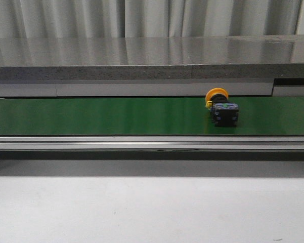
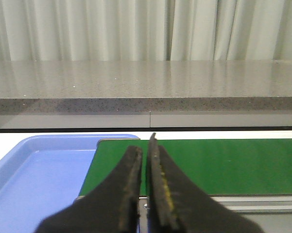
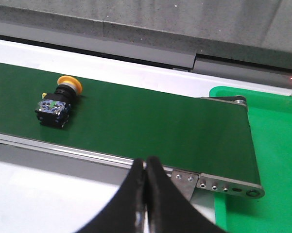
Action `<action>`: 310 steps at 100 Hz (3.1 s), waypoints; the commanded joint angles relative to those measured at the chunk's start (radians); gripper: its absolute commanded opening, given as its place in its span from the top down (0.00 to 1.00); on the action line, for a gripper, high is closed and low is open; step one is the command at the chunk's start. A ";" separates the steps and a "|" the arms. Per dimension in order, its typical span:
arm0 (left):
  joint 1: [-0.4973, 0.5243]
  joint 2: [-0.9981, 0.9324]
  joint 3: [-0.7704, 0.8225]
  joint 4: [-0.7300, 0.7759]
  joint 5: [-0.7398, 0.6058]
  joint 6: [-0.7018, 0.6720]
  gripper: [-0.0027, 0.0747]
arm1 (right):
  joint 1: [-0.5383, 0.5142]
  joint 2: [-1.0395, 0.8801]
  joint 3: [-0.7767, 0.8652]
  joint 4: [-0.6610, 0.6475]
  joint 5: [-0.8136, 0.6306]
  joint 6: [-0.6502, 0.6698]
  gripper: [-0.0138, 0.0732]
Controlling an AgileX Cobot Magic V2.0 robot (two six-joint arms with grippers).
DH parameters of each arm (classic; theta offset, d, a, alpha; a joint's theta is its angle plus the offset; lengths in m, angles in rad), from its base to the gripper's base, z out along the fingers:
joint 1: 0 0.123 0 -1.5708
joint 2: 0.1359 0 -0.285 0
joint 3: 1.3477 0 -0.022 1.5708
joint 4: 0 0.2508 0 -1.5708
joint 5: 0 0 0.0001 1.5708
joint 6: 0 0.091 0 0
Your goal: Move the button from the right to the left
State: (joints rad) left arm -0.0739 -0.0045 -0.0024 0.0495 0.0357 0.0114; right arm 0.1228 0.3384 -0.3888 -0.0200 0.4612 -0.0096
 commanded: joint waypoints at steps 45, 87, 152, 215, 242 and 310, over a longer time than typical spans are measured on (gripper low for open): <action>-0.001 0.039 -0.149 -0.115 0.076 -0.011 0.96 | 0.002 0.001 -0.028 -0.001 -0.064 -0.007 0.92; -0.001 0.578 -0.705 -0.135 0.643 -0.011 0.96 | 0.002 0.001 -0.028 -0.001 -0.063 -0.007 0.92; -0.003 0.934 -0.860 -0.139 0.692 0.053 0.82 | 0.002 0.001 -0.028 -0.001 -0.061 -0.007 0.92; -0.012 0.979 -0.904 -0.309 0.692 0.145 0.11 | 0.002 0.001 -0.028 -0.001 -0.061 -0.007 0.92; -0.129 1.174 -1.025 -0.340 0.682 0.153 0.11 | 0.002 0.001 -0.028 -0.001 -0.061 -0.007 0.92; -0.319 1.603 -1.268 -0.300 0.643 0.156 0.11 | 0.002 0.001 -0.028 -0.001 -0.061 -0.007 0.92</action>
State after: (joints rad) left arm -0.3809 1.6088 -1.2231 -0.2531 0.7280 0.1686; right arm 0.1228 0.3384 -0.3888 -0.0200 0.4718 -0.0096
